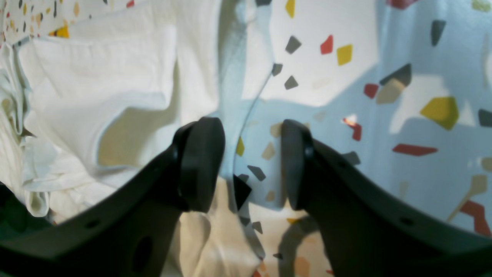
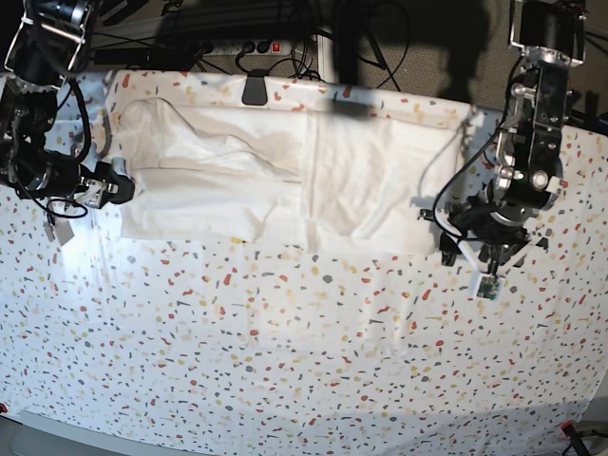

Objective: Fold the T-shirt properly
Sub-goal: 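Grasp the band end with the left gripper and fold it toward the right gripper, then grasp the folded bundle with both grippers and lift it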

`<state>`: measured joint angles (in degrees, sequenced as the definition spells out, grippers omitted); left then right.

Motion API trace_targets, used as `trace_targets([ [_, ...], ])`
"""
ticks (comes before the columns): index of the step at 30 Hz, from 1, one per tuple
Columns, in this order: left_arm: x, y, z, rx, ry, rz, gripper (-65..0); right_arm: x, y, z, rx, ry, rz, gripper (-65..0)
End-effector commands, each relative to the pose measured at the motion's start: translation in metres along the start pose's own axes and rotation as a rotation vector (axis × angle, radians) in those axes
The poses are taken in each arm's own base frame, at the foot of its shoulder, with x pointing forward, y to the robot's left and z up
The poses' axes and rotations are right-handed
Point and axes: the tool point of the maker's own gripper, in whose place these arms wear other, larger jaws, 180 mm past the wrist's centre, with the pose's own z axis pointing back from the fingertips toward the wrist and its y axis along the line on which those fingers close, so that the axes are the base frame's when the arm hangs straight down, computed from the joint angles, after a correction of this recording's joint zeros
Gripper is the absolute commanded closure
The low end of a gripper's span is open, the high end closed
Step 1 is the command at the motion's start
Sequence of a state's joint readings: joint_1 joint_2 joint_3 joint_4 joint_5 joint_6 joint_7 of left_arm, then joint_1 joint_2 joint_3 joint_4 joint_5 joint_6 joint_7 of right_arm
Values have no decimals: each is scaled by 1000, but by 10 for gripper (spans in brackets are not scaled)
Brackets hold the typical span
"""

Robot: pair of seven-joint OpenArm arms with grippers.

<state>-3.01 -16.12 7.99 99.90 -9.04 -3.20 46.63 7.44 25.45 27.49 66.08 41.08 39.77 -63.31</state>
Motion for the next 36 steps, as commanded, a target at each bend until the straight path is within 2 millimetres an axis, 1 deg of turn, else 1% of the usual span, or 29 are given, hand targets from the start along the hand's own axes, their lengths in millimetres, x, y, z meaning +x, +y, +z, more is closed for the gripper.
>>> trace_targets([
  [1,18,4,3,10,-58,-5,-296,7,1,2,-4,-15,12,-286],
  [7,18,4,3,11,-55,-5,-296,-9,36,-27,74,22,10,-286],
  [11,15,4,3,11,-38,-5,-296,-26,48,-41,70,106,63,-286],
  [14,15,4,3,10,-38,-5,-296,-30,51,-43,72,136,79,-286],
  [15,15,4,3,11,-38,-6,-296,-31,50,-42,71,137,79,-280],
  [16,15,4,3,11,-38,-5,-296,-31,49,-42,67,139,81,-251],
  [19,15,4,3,11,-38,-6,-296,-32,45,-39,55,151,85,-131],
  [21,15,4,3,11,-38,-6,-296,-31,42,-38,48,147,82,-26],
  [22,15,4,3,11,-38,-6,-296,-29,41,-37,46,140,77,0],
  [26,12,5,3,18,-30,-14,-296,-16,28,-27,20,88,55,0],
  [30,5,19,5,49,-10,-52,-296,4,5,-6,-32,26,34,0],
  [33,-7,27,8,63,17,-75,-296,15,-12,10,-70,-6,28,0],
  [34,-14,29,10,64,27,-82,-296,18,-15,14,-76,-14,30,0],
  [36,-28,29,13,61,42,-92,-296,23,-13,18,-83,-27,48,0],
])
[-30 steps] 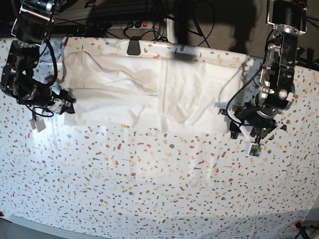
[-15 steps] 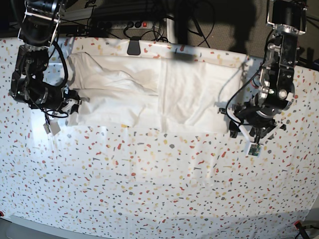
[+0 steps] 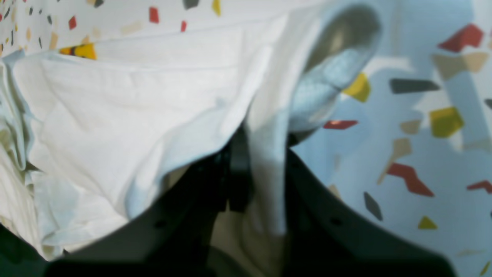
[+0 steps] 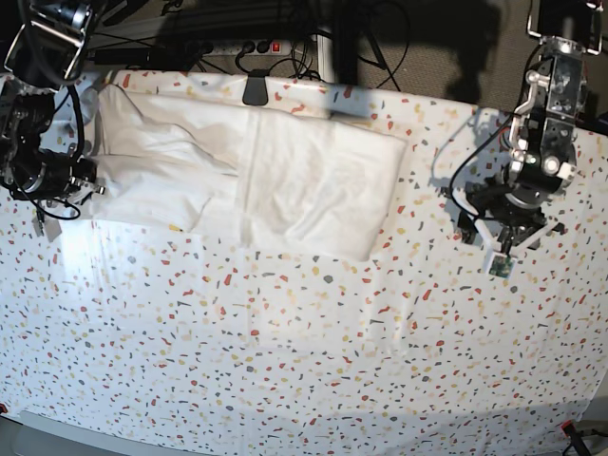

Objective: Fold the T-shirt properly
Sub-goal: 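Grasp the folded bundle with both grippers and lift it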

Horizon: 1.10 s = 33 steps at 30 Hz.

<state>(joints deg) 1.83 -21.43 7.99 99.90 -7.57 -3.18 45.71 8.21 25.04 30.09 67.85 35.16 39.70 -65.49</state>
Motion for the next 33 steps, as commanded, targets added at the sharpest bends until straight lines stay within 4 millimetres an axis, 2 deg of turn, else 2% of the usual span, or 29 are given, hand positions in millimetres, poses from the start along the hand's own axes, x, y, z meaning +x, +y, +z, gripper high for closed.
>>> trace_targets([
  [1,6,3,4,8,-41,-9,-296,25,5,10,8,-71,32,0],
  [3,-7,-8,7,-20,-48,-1,-296,35,18,13,32,-113,53,0],
  [7,-23,-41,17,-154,-112,40,-296,56,58,22,121,-223,96,0],
  [11,-31,-54,23,-192,-134,61,-296,65,99,31,212,-311,126,0],
  [16,-32,-62,24,-211,-134,85,-296,65,148,32,315,-384,127,0],
  [22,-28,-79,26,-272,-148,90,-296,58,217,16,470,-368,155,0],
  [29,-25,-80,27,-280,-167,97,-296,45,307,4,663,-324,220,0],
  [33,-26,-80,27,-280,-165,97,-296,35,345,-4,699,-296,259,0],
])
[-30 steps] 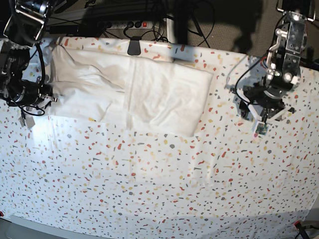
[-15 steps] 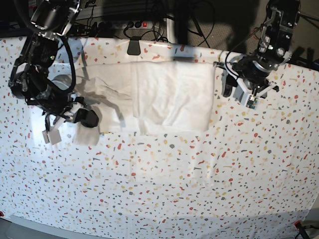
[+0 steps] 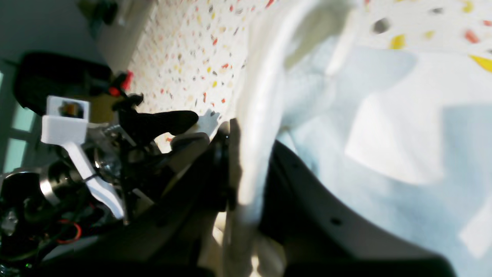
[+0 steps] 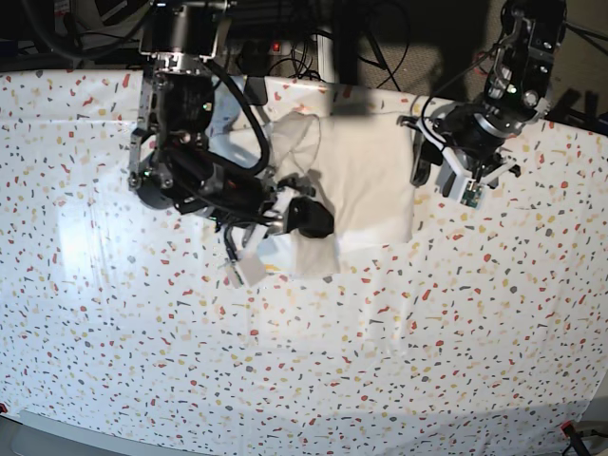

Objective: Fold the T-shirt properly
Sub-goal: 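Grasp the folded bundle with both grippers and lift it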

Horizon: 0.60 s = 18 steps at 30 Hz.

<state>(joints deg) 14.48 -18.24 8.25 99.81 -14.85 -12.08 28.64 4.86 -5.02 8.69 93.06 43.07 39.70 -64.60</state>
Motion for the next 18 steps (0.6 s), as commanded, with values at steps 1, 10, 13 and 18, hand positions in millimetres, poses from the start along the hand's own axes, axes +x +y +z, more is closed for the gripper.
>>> trace_targets([
  [1,10,4,1,5,-39,-7,-296,20,16,-5,42,-57,32,0],
  [10,-39,5,-11,-45,49,18,-296,19,64,-32,158,-41,79,0],
  [13,-45,-4,-12,-93,43,51,-296,18,76,-39,182,-38,108,0],
  [18,-42,-19,-16,-134,26,71,-296,17,91,-53,172,-39,200,0],
])
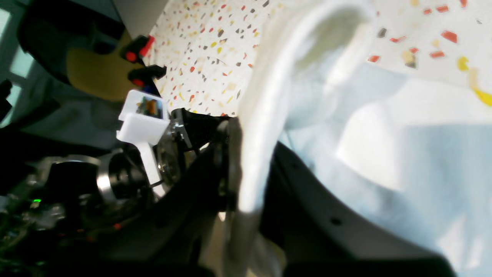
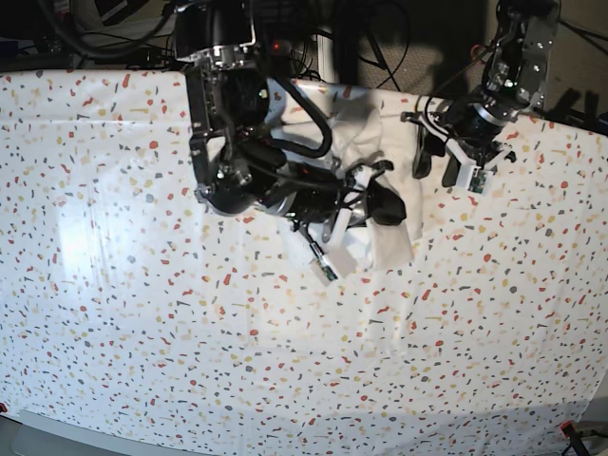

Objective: Fold the T-shirt properly
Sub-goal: 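Grasp the folded bundle with both grippers and lift it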

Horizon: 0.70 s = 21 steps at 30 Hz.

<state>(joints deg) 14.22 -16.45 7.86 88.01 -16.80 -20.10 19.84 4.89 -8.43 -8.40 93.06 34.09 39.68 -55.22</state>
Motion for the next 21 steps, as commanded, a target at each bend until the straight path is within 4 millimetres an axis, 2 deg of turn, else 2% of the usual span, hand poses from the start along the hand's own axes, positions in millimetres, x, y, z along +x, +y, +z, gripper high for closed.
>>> trace_targets([
  [1,-2,-7,-1,-31,19,-3,-296,23,10,-2,22,-71,40,0],
  [10,-2,-8,-1,-33,18,-2,-296,19,13,-13,-24,-40,111,0],
  [13,-1,-8,-1,-32,15,-6,-296,21,19,-16,-6,-55,121,-197],
  [15,1,-8,0,-33,18,-11,-296,24,25,-18,9,-67,129,-300],
  [17,5,-9,1,-35,17,-23,-296,24,35,-22,40,-69,135,-344],
  [21,18,-5,9,-29,14,-77,-296,31,57,-27,123,-86,143,-345],
])
